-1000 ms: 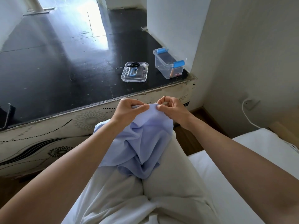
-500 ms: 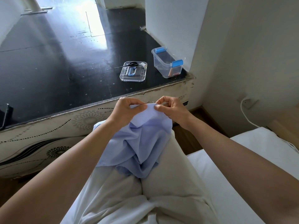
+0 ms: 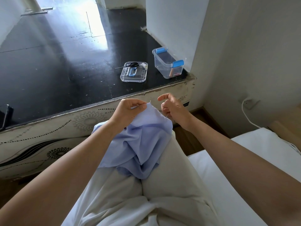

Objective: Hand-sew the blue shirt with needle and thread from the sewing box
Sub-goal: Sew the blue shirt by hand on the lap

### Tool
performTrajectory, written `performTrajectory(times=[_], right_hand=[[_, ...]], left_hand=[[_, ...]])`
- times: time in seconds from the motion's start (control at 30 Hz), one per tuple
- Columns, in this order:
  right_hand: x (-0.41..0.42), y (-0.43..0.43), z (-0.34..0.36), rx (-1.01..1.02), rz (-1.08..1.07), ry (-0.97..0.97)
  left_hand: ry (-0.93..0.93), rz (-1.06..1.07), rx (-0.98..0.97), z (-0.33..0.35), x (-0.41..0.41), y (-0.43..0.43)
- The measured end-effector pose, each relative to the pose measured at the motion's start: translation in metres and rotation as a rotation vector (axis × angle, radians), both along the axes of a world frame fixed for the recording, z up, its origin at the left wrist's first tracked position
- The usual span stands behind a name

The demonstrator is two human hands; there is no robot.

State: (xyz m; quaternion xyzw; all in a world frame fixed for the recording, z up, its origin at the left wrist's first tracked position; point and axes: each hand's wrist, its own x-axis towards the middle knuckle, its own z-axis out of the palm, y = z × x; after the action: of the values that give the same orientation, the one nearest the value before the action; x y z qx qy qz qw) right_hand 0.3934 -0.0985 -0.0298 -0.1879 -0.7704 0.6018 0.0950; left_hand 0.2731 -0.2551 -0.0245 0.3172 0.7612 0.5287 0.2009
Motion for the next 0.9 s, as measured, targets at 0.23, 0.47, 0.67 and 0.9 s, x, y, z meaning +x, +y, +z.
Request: performTrajectory(times=[0.23, 0.47, 0.67, 0.9], right_hand=[[0.008, 0.0, -0.002, 0.132, 0.081, 0.134], [0.013, 0.0, 0.004, 0.093, 0.148, 0.129], [0.012, 0.001, 0.003, 0.147, 0.146, 0.108], [0.01, 0.003, 0.001, 0.149, 0.14, 0.109]], left_hand=[[-0.084, 0.042, 0.047, 0.002, 0.0, -0.001], [-0.127, 0.028, 0.059, 0.002, -0.001, -0.002], [-0.125, 0.026, 0.051, 0.004, 0.0, -0.002], [-0.113, 0.021, 0.038, 0.005, 0.0, -0.003]])
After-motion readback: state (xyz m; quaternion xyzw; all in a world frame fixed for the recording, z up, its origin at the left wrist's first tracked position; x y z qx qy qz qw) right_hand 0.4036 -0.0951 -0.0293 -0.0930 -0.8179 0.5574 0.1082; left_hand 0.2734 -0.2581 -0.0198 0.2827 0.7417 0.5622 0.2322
